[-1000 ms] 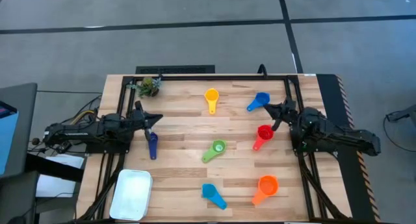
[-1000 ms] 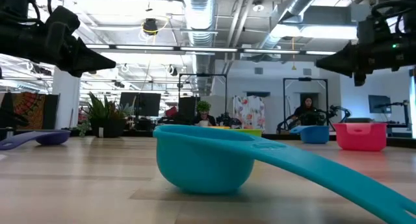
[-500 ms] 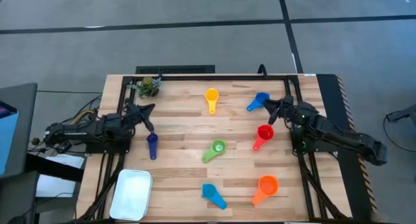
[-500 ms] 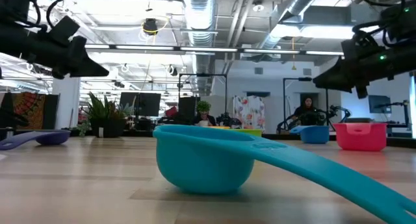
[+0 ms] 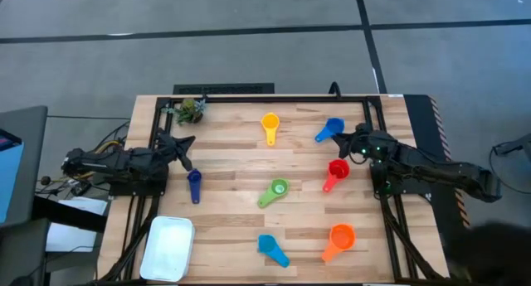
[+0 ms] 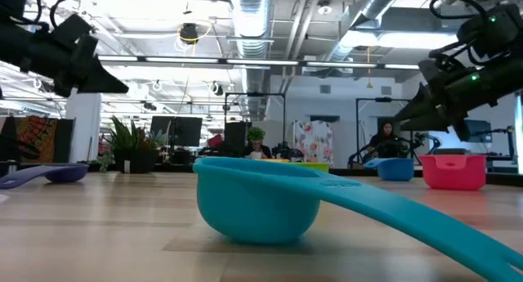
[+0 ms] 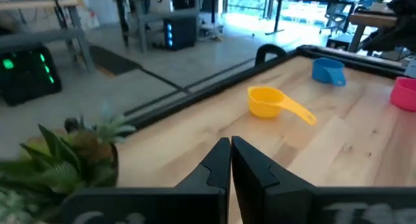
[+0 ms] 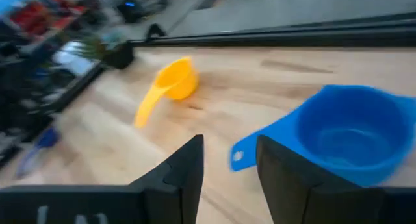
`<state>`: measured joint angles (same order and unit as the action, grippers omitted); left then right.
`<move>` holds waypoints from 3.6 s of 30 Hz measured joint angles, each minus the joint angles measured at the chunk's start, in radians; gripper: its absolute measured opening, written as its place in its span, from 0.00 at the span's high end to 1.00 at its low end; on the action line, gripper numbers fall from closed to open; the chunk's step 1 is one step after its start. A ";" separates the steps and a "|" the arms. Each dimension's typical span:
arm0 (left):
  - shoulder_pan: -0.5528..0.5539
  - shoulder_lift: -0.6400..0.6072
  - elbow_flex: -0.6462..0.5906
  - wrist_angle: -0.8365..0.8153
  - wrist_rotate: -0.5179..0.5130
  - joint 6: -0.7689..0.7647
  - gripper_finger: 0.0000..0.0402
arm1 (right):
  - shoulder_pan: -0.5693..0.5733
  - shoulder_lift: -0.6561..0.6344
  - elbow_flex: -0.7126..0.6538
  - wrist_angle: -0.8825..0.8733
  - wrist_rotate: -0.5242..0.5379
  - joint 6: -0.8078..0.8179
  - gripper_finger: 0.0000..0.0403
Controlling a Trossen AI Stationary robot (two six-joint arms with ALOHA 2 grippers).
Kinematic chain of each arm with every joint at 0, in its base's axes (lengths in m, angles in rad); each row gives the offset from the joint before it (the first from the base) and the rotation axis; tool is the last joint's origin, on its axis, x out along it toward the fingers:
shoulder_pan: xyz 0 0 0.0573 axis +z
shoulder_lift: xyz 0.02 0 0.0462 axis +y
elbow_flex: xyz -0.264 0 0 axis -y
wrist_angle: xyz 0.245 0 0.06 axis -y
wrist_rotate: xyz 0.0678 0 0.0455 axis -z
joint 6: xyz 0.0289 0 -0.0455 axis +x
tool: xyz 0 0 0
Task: Nest measuring cups in basket
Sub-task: Stack the red measuring cup on top of the orange measuring cup
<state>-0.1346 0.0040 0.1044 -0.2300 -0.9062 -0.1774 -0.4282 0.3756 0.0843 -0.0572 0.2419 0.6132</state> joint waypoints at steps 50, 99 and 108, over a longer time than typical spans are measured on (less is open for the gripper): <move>0.097 0.441 -0.030 0.459 0.058 -0.139 0.71 | 0.021 0.384 0.408 -0.317 0.043 -0.142 0.47; 0.090 1.501 0.427 1.049 0.521 -0.045 0.64 | 0.447 0.723 0.491 -0.851 -0.080 0.403 0.96; -0.005 1.625 0.580 1.043 0.535 -0.051 0.64 | 0.738 0.731 0.735 -1.007 -0.148 0.590 0.97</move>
<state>-0.1401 1.6290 0.6839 0.8134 -0.3710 -0.2284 0.3103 1.1067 0.8194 -1.0641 0.0937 1.2030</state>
